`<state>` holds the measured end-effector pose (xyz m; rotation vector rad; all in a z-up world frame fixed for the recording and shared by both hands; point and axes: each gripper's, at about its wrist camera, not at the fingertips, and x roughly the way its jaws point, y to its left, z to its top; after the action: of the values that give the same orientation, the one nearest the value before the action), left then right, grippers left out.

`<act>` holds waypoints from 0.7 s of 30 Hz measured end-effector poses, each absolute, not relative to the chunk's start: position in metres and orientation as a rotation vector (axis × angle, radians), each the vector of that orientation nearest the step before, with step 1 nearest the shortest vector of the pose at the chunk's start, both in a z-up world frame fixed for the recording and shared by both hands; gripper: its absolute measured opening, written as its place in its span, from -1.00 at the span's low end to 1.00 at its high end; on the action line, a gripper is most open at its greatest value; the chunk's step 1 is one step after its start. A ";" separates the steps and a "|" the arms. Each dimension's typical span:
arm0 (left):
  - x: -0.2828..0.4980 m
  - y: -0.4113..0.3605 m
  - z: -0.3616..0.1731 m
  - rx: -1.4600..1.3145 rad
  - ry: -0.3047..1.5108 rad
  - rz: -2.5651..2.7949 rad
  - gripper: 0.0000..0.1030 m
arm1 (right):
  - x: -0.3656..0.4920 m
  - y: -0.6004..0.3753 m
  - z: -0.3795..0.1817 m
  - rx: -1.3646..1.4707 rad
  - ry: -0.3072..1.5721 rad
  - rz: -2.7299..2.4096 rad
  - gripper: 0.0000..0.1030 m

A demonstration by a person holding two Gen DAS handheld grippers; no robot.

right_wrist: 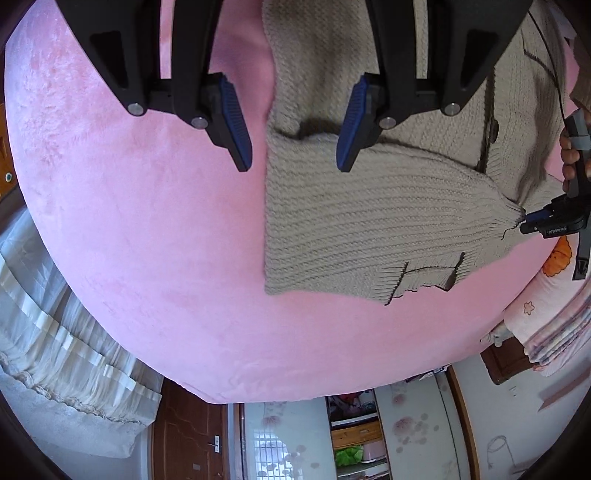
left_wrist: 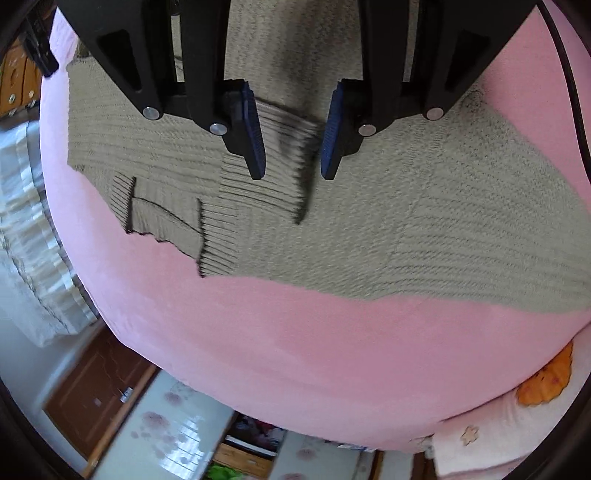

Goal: Fold large clothes

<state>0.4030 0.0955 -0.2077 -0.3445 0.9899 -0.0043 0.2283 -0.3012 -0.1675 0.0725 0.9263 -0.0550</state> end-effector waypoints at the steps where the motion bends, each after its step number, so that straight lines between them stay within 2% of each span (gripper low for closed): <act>1: 0.402 0.087 -0.204 -0.324 0.980 -0.026 -0.43 | 0.233 -0.296 -0.170 0.061 0.932 -0.049 -0.29; 2: 0.402 0.080 -0.202 -0.313 0.975 -0.041 -0.43 | 0.237 -0.291 -0.173 0.052 0.943 -0.039 -0.46; 5: 0.403 0.055 -0.199 -0.259 0.973 -0.093 -0.43 | 0.250 -0.275 -0.186 0.035 0.974 -0.015 -0.61; 11: 0.418 0.032 -0.237 -0.145 1.084 -0.046 -0.43 | 0.260 -0.269 -0.217 -0.002 1.045 -0.053 -0.63; 13: 0.422 0.039 -0.249 -0.147 1.112 -0.027 -0.43 | 0.260 -0.274 -0.222 0.005 1.053 -0.062 -0.71; 21: 0.434 0.025 -0.249 -0.094 1.138 -0.008 -0.40 | 0.256 -0.278 -0.214 0.016 1.062 -0.063 -0.74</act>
<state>0.4336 0.0249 -0.2493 -0.0940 1.1376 -0.0084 0.2563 -0.2779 -0.2139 0.0161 1.0625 -0.0628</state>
